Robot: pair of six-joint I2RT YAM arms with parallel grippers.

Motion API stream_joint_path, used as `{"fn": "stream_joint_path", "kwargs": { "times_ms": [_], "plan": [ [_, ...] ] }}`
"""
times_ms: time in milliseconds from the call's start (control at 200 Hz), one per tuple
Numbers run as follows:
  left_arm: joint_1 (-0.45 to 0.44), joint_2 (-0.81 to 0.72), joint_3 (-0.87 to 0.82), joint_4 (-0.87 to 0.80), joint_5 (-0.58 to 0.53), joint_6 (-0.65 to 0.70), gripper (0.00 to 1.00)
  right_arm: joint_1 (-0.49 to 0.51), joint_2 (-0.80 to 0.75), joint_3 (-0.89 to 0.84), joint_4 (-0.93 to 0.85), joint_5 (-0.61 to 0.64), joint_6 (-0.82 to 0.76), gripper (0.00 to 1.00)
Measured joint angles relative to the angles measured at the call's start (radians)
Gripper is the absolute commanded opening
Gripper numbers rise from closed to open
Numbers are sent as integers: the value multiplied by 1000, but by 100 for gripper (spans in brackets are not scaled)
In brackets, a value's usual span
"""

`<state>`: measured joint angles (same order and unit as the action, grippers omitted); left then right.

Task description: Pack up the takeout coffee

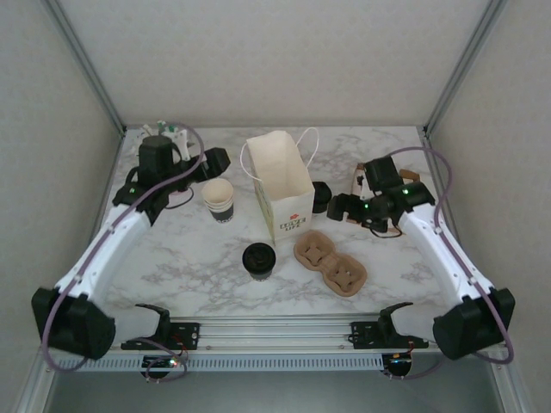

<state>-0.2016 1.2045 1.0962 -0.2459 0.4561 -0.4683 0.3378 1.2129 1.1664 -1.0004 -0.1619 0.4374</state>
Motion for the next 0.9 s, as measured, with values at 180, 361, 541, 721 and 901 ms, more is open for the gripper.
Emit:
{"fn": "stream_joint_path", "kwargs": {
  "times_ms": [180,361,541,721,901],
  "plan": [
    [-18,-196,-188,31,-23,-32,100,26,-106,-104,-23,-9,8,88],
    [-44,-318,-328,41,-34,-66,100,92,-121,-184,-25,-26,21,83],
    [-46,-359,-387,40,-35,-80,100,129,-87,-192,-21,10,31,83],
    [-46,-360,-394,41,-35,-79,100,130,40,-176,3,50,34,83],
    [-46,-359,-393,40,-37,-78,100,130,174,-134,34,81,19,84]
  ]
}}
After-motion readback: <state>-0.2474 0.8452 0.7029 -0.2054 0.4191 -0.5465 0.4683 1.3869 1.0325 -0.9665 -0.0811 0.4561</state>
